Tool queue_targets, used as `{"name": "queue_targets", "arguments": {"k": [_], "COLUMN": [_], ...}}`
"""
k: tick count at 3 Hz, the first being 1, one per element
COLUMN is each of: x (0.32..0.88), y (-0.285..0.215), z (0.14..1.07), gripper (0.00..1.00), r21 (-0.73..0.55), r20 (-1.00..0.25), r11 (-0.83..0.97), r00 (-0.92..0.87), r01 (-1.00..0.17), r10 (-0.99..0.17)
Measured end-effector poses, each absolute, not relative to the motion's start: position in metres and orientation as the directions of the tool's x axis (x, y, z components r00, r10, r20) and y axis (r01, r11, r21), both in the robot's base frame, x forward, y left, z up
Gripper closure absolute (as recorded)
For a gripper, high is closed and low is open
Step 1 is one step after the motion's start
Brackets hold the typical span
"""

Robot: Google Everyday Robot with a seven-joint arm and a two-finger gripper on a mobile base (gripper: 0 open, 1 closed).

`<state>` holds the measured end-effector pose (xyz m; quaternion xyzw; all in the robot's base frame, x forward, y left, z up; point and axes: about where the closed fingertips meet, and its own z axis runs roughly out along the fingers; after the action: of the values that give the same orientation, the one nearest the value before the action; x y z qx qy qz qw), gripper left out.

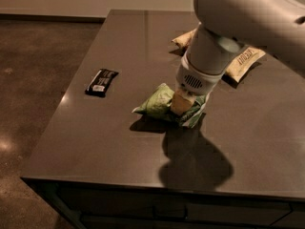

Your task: Move green jalapeno chip bag near rxbar chocolate

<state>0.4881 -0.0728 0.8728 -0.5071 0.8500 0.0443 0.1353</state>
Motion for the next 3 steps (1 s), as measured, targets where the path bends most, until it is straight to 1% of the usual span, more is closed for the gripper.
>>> {"name": "queue_targets", "arguments": {"k": [2,3], "x": [0.503,0.521], "y": [0.002,0.027], "z": [0.88,0.876], "gripper": [1.0,1.0], "r21": [-0.027,-0.051], "r20": [-0.37,-0.396], "r11": [0.394,0.381], "r00": [-0.357,-0.331], "r01": [-0.919,-0.923], "r10": [-0.858,-0.857]}}
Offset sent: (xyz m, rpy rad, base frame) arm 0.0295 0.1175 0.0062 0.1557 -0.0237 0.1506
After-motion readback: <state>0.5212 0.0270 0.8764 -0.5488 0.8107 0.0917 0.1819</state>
